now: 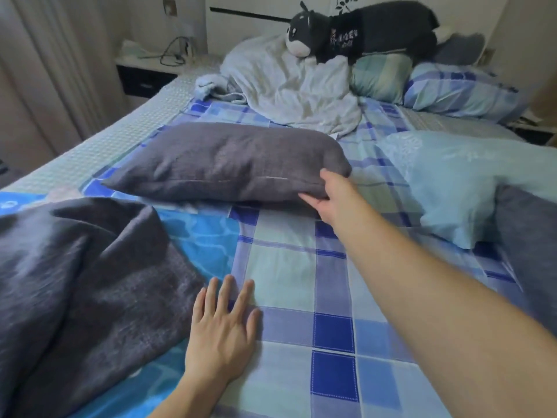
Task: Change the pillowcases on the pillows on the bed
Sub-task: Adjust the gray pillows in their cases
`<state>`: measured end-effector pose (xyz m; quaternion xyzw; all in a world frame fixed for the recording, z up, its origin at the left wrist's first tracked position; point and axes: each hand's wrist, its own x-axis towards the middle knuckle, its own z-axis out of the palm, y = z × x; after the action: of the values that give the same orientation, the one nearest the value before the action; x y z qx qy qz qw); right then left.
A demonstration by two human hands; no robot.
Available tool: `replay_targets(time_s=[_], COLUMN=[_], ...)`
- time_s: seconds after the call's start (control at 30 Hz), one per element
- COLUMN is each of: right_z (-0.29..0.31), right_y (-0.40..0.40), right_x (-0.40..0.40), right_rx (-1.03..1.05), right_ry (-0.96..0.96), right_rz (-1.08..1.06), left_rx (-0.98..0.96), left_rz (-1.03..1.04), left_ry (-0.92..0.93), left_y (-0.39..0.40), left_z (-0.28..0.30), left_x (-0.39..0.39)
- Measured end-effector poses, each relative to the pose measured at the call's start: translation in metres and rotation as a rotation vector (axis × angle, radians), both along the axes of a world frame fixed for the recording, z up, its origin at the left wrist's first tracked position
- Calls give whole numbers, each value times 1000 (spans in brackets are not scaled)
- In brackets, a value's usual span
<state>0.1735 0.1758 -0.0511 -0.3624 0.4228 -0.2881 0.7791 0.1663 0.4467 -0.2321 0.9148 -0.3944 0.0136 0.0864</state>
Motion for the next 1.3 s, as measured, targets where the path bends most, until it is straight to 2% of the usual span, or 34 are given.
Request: replay_targets(time_s=[0.1, 0.2, 0.27, 0.33, 0.37, 0.4, 0.47, 0.57, 0.67, 0.7, 0.77, 0.8, 0.83, 0.87, 0.9, 0.93, 1.0, 1.03, 1.1, 1.3], right_z=[68, 76, 44, -4, -26, -44, -54, -21, 11, 8, -12, -25, -33, -36, -36, -37, -50, -55, -58, -54], right_y=[41, 69, 81, 103, 114, 121, 122, 121, 169, 196, 252, 271, 281, 281, 275, 260, 218, 195, 166, 113], right_x=[-55, -176, -274, -352, -379, -395, -399, -377, -369, -371, -386, -398, -411, -422, -432, -438, -453, -457, -462, -437], right_rx=[-154, -189, -173, -30, 54, 92, 31, -238, -794, -895, -931, -914, -830, -717, -590, -486, -383, -379, -391, -481], right_ry=[-168, -160, -21, 217, 279, 309, 336, 387, 669, 662, 630, 668, 719, 699, 645, 603, 557, 551, 462, 247], right_rz=[-35, -177, -330, -403, -394, -385, -379, -394, -188, -10, 523, 806, 994, 1008, 874, 619, 106, -7, -26, 41], left_rx=[-2, -38, -253, -654, -795, -872, -890, -733, -680, -684, -661, -585, -431, -223, -22, 101, 92, 31, -33, -52], left_rz=[4, 60, 209, 364, 408, 406, 332, 159, -130, -228, -419, -520, -606, -662, -679, -670, -591, -553, -536, -549], left_ry=[31, 196, 469, 715, 879, 996, 1034, 882, 612, 509, 340, 298, 250, 179, 84, -19, -113, -112, -102, -108], left_y=[4, 8, 14, 23, 25, 28, 32, 26, 12, 7, -7, -13, -17, -19, -15, -6, 20, 31, 45, 44], left_z=[15, 35, 61, 87, 96, 106, 122, 154, 197, 213, 235, 239, 234, 220, 196, 170, 122, 106, 88, 76], left_x=[-5, -17, -40, -72, -91, -107, -131, -151, -169, -177, -192, -200, -206, -212, -214, -209, -197, -190, -181, -182])
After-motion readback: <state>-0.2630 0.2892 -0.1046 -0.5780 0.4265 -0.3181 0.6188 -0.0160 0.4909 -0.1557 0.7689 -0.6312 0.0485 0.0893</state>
